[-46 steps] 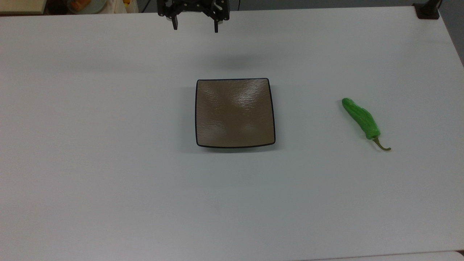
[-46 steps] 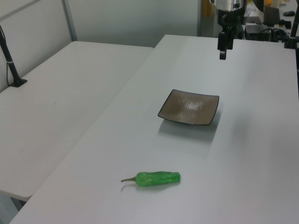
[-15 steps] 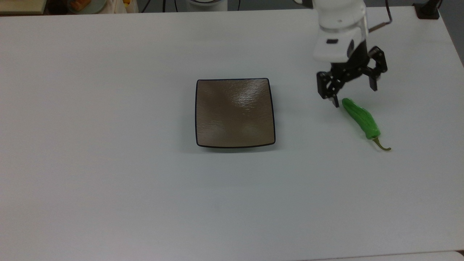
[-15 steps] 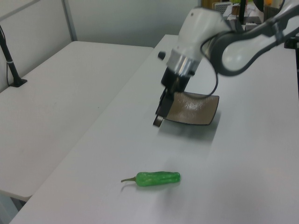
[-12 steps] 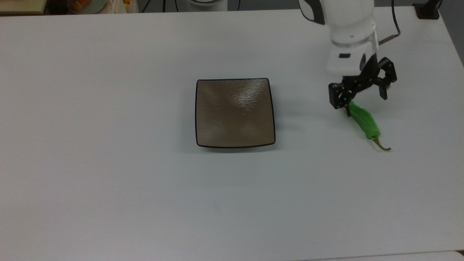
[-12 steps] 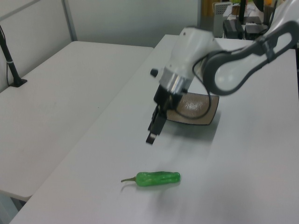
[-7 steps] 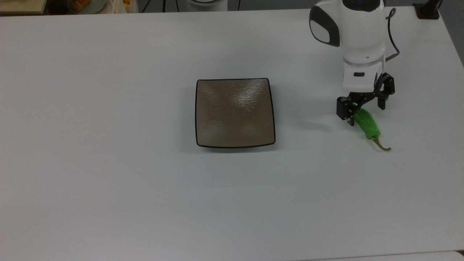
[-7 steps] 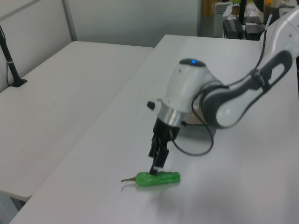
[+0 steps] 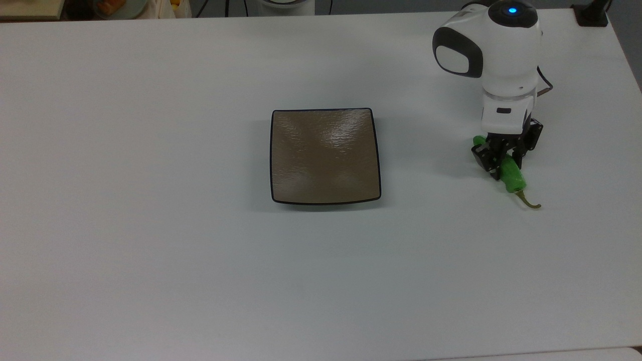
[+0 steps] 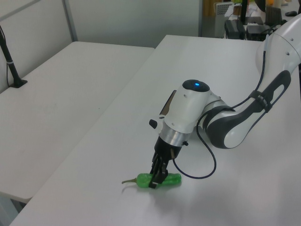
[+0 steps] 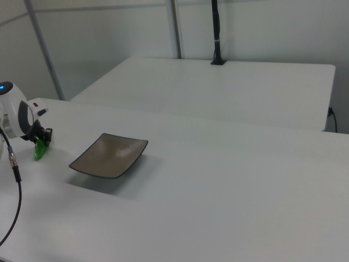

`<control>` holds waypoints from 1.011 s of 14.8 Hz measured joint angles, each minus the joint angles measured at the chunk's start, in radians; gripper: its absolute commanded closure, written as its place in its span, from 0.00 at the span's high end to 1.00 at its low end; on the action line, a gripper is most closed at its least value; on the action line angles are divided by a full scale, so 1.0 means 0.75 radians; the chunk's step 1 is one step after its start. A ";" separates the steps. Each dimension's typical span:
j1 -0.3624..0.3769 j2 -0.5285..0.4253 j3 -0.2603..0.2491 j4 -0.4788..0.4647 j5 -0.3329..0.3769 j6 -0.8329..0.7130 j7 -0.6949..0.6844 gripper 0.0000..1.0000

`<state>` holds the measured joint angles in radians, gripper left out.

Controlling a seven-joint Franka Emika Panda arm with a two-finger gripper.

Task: Chili peppers are placed on a ceramic plate
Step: 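Close the gripper on the green chili pepper and lift it, then carry the held pepper over the brown plate and lower it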

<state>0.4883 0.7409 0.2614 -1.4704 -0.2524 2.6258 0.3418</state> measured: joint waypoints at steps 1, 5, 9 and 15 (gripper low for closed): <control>-0.001 0.000 0.000 0.008 0.000 0.000 0.005 0.05; -0.008 -0.008 0.000 0.035 0.000 0.000 0.007 0.05; -0.043 -0.094 0.002 0.051 0.000 -0.184 -0.015 0.06; -0.137 -0.294 0.019 0.058 0.221 -0.658 -0.403 0.07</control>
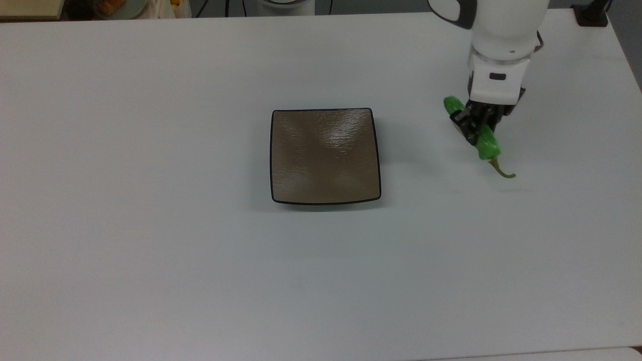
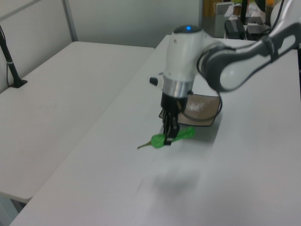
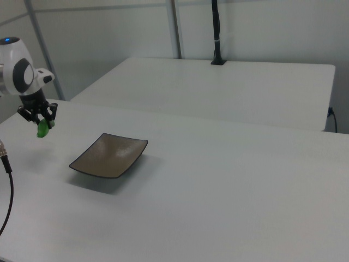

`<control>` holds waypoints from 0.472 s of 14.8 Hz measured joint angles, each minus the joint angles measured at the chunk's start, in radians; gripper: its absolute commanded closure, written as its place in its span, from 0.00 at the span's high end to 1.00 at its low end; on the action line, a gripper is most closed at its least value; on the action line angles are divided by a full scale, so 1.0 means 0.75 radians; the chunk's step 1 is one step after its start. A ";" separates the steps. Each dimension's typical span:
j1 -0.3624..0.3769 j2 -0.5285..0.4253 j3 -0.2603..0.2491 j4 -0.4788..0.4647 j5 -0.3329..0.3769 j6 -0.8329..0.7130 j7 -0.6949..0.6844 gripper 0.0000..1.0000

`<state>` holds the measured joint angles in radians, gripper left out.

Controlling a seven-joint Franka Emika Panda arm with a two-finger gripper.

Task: Chili peppers are placed on a ceramic plate
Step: 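Carry the held pepper over the brown plate and lower it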

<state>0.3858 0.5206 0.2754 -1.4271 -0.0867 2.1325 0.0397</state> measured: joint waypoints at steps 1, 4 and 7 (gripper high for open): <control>-0.027 -0.031 0.000 0.000 0.019 -0.053 -0.053 0.07; -0.121 -0.121 -0.004 -0.001 0.028 -0.185 -0.195 0.07; -0.184 -0.189 -0.044 -0.012 0.035 -0.277 -0.317 0.09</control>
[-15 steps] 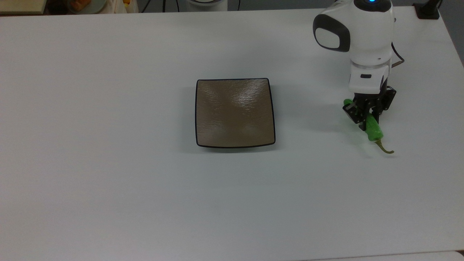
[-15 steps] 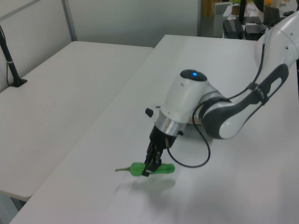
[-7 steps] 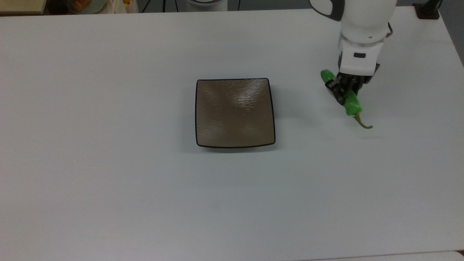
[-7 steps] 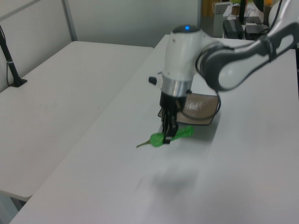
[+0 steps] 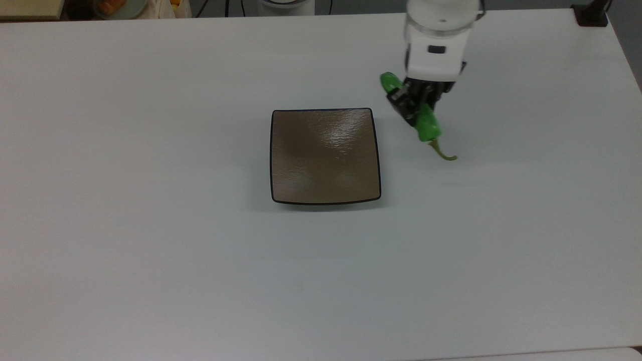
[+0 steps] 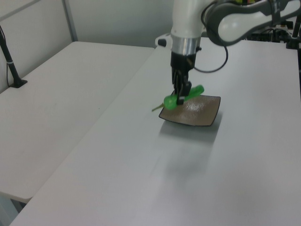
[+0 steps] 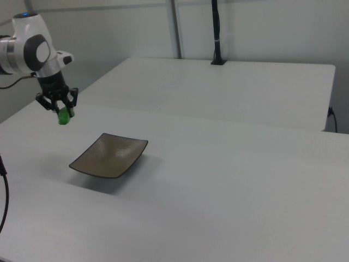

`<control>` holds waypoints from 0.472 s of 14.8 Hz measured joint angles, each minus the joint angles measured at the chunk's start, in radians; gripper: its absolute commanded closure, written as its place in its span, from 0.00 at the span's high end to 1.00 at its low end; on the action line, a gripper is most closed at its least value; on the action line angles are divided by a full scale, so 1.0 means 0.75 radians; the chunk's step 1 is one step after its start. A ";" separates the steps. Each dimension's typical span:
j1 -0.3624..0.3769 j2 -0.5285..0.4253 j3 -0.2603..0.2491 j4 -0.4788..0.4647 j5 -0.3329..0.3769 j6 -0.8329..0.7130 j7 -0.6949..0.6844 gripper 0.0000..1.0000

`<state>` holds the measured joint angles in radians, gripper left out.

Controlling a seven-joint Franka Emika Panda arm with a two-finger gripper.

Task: Chili peppers are placed on a ceramic plate
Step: 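Carry the held pepper over the brown plate and lower it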

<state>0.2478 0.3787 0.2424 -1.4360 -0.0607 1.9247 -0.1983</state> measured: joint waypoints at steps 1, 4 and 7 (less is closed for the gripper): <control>-0.015 -0.017 -0.017 -0.012 0.002 -0.009 -0.022 0.09; -0.059 -0.049 -0.048 -0.072 0.003 -0.011 -0.097 0.12; -0.094 -0.057 -0.071 -0.124 0.003 -0.011 -0.146 0.18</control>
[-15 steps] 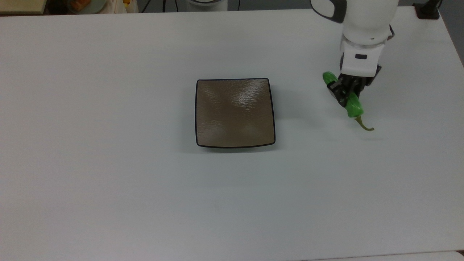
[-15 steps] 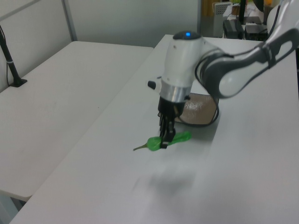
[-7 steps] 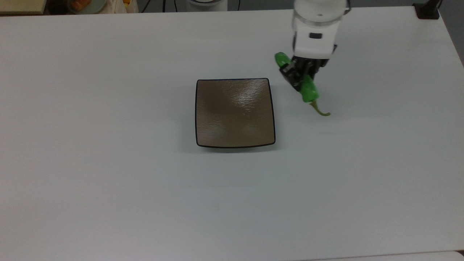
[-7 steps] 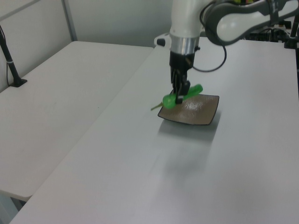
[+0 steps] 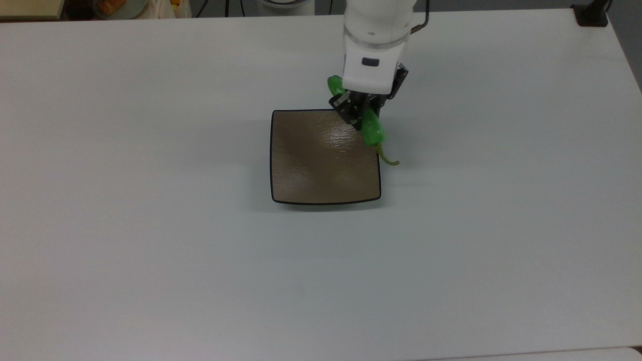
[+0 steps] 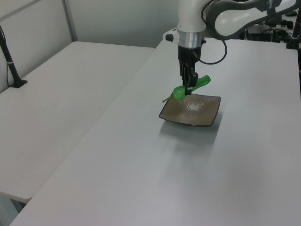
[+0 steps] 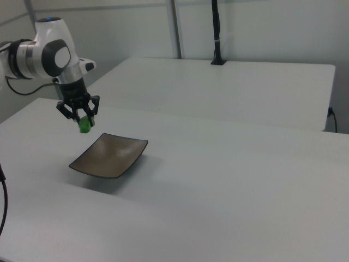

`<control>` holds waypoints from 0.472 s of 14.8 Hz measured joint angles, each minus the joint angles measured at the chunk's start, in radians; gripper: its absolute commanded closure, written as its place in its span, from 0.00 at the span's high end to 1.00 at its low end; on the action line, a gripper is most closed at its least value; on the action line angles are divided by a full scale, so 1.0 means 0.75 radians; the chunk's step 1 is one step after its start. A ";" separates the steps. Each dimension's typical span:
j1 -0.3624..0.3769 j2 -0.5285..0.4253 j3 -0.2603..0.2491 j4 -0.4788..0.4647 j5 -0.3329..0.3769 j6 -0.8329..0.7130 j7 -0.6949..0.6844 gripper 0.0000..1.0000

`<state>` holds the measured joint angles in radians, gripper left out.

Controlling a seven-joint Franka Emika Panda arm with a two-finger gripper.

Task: Chili peppers are placed on a ceramic plate
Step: 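Carry the held pepper over the brown plate and lower it, then open the gripper to release the pepper onto the plate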

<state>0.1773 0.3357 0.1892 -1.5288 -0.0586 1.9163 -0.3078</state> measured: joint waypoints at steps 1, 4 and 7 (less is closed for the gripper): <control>-0.004 0.000 -0.010 -0.010 0.000 0.000 -0.009 0.27; -0.021 -0.002 -0.029 -0.028 0.000 0.000 -0.036 1.00; -0.029 -0.003 -0.030 -0.036 0.000 0.000 -0.037 1.00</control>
<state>0.1558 0.3338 0.1669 -1.5561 -0.0585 1.9163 -0.3356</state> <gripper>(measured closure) 0.335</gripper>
